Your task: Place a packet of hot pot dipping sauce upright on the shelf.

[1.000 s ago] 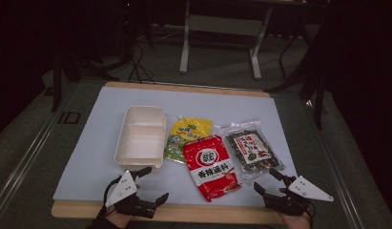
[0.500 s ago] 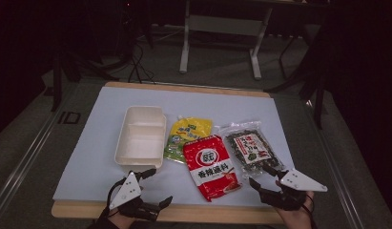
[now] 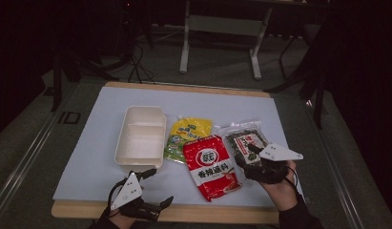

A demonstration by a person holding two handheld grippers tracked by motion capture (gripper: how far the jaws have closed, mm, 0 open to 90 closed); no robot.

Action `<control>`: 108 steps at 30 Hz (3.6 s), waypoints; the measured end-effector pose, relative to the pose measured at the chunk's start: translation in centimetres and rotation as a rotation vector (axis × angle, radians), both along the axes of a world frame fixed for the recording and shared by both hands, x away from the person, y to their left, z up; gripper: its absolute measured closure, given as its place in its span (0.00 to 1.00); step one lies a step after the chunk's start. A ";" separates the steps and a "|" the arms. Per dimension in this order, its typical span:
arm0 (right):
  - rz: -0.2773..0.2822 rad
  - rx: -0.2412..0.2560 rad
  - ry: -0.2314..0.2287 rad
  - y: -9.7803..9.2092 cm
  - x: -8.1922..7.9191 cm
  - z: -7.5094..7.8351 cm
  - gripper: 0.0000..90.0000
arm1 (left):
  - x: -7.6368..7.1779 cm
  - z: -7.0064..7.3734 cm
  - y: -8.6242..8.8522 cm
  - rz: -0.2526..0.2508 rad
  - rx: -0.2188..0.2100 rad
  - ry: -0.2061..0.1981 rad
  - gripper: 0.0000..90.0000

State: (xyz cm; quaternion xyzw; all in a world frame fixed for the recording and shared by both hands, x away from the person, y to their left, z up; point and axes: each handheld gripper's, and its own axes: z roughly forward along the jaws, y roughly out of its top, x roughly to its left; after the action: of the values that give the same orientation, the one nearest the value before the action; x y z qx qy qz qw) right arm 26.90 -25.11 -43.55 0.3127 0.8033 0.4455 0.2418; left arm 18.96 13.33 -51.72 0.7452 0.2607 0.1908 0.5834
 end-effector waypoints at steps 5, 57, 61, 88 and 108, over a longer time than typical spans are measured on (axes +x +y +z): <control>0.002 0.001 0.029 1.3 1.4 0.4 0.44 | 0.1 -0.1 -0.1 -0.007 0.002 0.005 0.04; -0.048 -0.141 0.509 6.4 17.6 -7.5 0.55 | 0.3 -0.6 -0.3 -0.018 0.027 0.032 0.04; -0.036 -0.161 0.524 6.4 17.9 -7.7 0.56 | 0.3 -0.6 -0.3 -0.016 0.035 0.032 0.04; 0.066 -0.227 0.424 4.6 16.0 -4.2 1.00 | 0.5 -0.5 -0.7 -0.011 0.038 0.046 0.04; 0.178 -0.162 0.229 3.3 10.0 2.3 1.00 | 2.1 2.4 -3.4 -0.016 0.048 0.101 0.05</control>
State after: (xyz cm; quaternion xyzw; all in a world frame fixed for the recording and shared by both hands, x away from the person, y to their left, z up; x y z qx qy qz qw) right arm 36.95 -21.77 -41.22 0.2685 0.8835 0.3602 0.1326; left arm 21.05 9.93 -49.32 0.7697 0.2795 0.1546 0.5528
